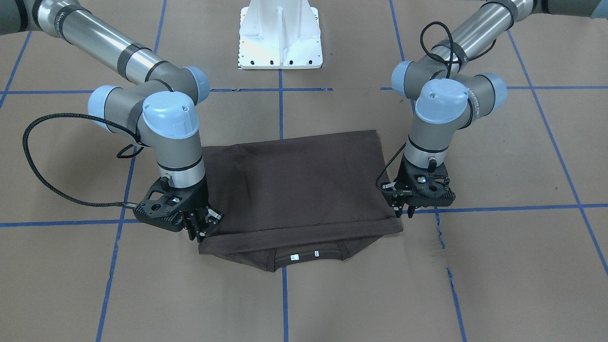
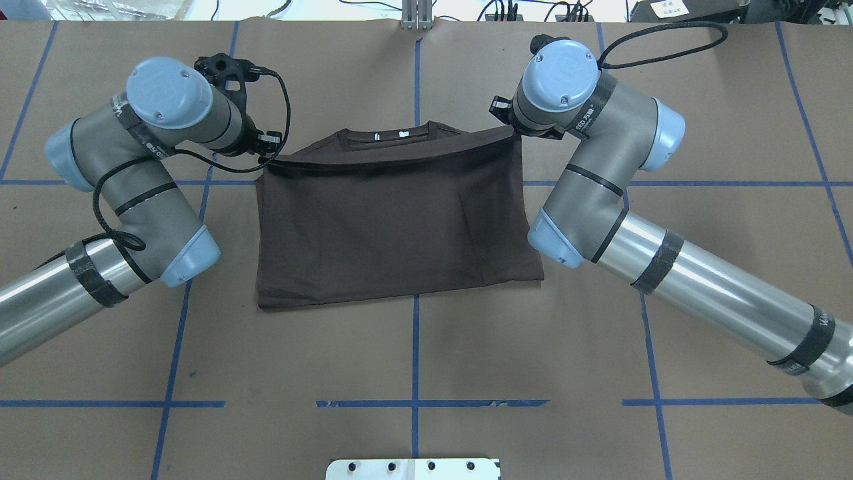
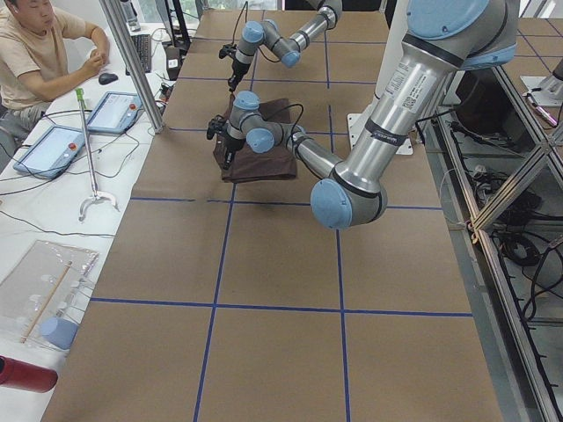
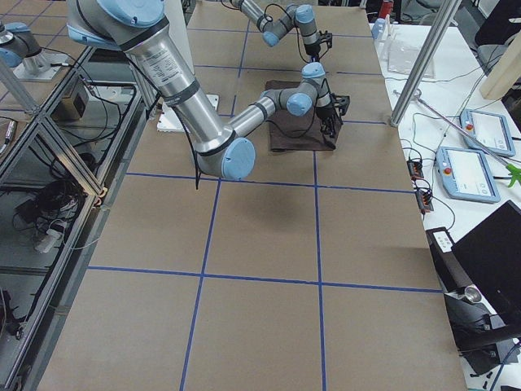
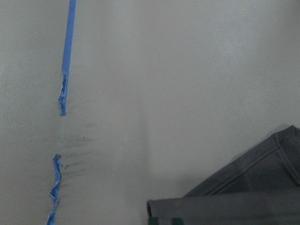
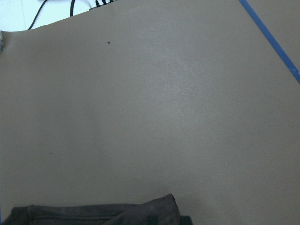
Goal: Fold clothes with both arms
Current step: 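Lay the hem down near the collar and open both grippers, then lower the left gripper and grasp the side edge of the folded shirt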
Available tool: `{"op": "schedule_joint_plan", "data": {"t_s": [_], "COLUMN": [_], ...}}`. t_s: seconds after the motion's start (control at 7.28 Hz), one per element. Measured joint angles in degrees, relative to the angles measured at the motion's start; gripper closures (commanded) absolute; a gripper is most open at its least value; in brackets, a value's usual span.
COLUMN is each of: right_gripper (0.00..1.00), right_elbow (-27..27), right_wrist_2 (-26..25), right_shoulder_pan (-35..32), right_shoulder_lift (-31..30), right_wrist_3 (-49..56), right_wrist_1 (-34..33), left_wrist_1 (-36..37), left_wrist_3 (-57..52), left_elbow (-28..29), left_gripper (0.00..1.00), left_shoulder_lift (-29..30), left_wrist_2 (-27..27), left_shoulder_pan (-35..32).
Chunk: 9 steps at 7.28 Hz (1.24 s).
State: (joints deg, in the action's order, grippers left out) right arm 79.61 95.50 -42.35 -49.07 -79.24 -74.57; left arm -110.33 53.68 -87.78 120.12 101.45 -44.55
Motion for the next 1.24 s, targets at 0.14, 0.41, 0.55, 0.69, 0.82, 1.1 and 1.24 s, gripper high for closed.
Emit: {"op": "schedule_joint_plan", "data": {"t_s": [0.14, 0.41, 0.55, 0.69, 0.82, 1.1, 1.24], "right_gripper": [0.00, 0.00, 0.00, 0.00, 0.00, 0.00, 0.00], "right_elbow": [1.7, 6.8, 8.6, 9.4, 9.8, 10.2, 10.3], "right_wrist_2": [0.3, 1.7, 2.5, 2.9, 3.0, 3.1, 3.1], "right_shoulder_pan": [-0.1, -0.2, -0.2, -0.2, -0.2, -0.3, -0.3], "right_shoulder_lift": [-0.8, -3.7, -4.8, -5.3, -5.5, -5.6, -5.6], "right_wrist_3": [2.4, 4.6, 4.9, 4.9, 5.0, 5.0, 5.0], "right_wrist_1": [0.1, 0.0, 0.0, 0.0, 0.0, 0.0, 0.0], "left_wrist_1": [-0.3, -0.6, -1.6, -3.5, -5.4, -6.9, -7.0], "left_wrist_3": [-0.7, 4.1, 10.5, 17.3, 22.6, 27.4, 28.1], "left_elbow": [-4.1, -13.3, -16.2, -17.6, -18.0, -18.2, -18.2], "left_gripper": [0.00, 0.33, 0.43, 0.45, 0.48, 0.62, 0.91], "left_shoulder_lift": [-3.0, -10.7, -13.5, -15.7, -17.5, -19.2, -19.4], "left_wrist_2": [0.1, 0.0, -0.6, -2.2, -4.0, -6.3, -6.7], "left_shoulder_pan": [0.5, 4.8, 8.3, 11.9, 15.4, 19.3, 20.1]}}
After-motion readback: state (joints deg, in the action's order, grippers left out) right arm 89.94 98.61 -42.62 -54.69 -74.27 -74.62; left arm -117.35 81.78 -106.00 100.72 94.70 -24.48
